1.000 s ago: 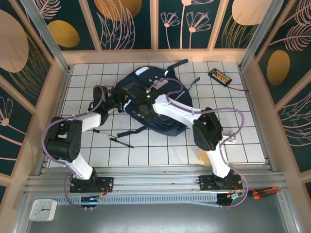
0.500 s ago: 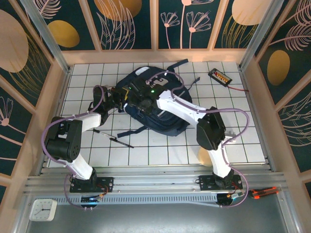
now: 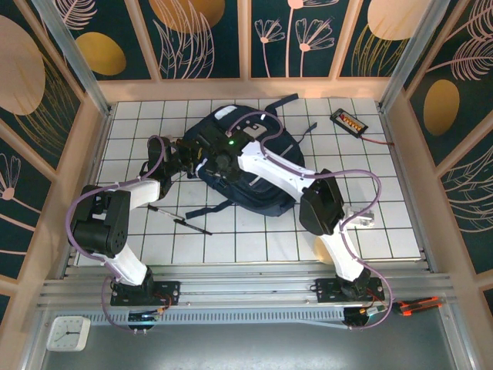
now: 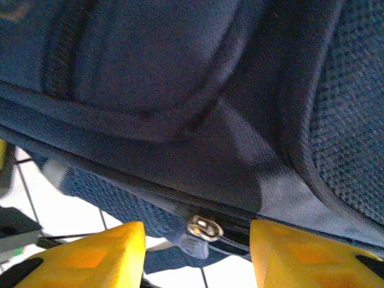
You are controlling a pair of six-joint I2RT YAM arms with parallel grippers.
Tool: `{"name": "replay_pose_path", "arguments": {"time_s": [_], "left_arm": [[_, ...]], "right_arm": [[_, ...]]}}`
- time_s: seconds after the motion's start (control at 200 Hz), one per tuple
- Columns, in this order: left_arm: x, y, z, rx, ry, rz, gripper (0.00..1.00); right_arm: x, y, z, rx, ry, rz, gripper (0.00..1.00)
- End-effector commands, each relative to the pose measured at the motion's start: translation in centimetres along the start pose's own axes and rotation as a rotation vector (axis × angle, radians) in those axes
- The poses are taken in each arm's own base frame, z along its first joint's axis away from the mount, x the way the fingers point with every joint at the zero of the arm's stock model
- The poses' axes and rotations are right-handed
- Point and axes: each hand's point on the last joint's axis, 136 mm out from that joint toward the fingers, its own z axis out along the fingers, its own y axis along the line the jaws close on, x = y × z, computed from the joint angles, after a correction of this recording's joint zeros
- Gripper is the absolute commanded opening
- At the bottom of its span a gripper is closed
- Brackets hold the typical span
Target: Pack books, pencil case, and school supplies into a backpack
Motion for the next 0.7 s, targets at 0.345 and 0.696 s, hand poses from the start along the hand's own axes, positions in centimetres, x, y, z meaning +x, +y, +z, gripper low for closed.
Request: {"name": "replay_pose_path", "arguments": {"time_s": [0.345, 0.696], "left_arm": [[1.3, -5.4, -0.9, 0.161, 0.040, 0.032, 0.00], [2.3, -5.2, -1.2, 0.157, 0.058, 0.034, 0.00]], "right_arm": [[0.9, -0.1, -0.9, 0.040, -0.015, 0.026, 0.45], [0.6, 0.3, 0.7, 0.048, -0.018, 0.030, 0.40]]}}
